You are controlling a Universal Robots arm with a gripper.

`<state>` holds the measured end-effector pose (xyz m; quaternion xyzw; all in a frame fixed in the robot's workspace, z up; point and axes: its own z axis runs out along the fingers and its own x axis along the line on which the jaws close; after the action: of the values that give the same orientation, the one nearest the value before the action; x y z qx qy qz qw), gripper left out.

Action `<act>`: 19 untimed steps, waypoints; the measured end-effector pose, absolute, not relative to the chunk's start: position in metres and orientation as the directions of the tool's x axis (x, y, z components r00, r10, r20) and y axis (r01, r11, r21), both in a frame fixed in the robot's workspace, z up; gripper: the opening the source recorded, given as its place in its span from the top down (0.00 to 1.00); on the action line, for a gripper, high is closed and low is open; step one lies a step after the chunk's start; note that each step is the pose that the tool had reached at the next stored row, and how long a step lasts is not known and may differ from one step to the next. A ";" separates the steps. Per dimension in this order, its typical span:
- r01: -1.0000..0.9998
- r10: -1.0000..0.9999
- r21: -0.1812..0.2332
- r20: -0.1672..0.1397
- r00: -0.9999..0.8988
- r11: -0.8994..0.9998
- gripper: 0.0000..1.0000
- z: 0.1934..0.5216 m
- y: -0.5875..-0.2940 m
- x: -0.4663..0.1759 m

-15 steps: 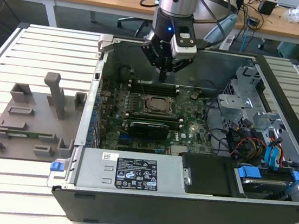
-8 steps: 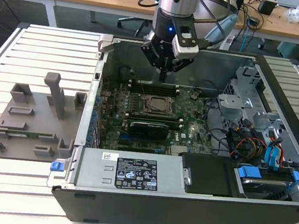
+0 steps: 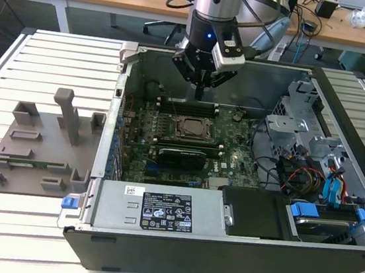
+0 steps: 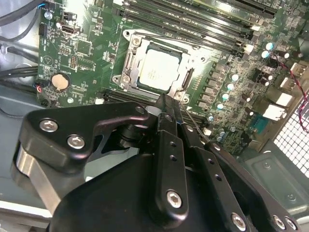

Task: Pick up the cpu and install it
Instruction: 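Install the first cpu locking lever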

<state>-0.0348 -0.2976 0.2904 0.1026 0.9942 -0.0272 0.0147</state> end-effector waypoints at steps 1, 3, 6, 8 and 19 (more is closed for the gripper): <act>0.197 0.195 -0.051 -0.035 -0.980 0.979 0.89 0.290 -0.298 -0.035; 0.183 0.181 -0.051 -0.035 -0.983 0.982 0.89 0.290 -0.298 -0.035; 0.159 0.158 -0.051 -0.035 -0.987 0.986 0.89 0.290 -0.298 -0.035; 0.144 0.142 -0.051 -0.035 -0.989 0.988 0.89 0.290 -0.298 -0.035; 0.073 0.072 -0.051 -0.035 -0.997 0.996 0.89 0.290 -0.298 -0.035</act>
<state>-0.0348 -0.2976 0.2904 0.0363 0.9989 -0.0261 0.0165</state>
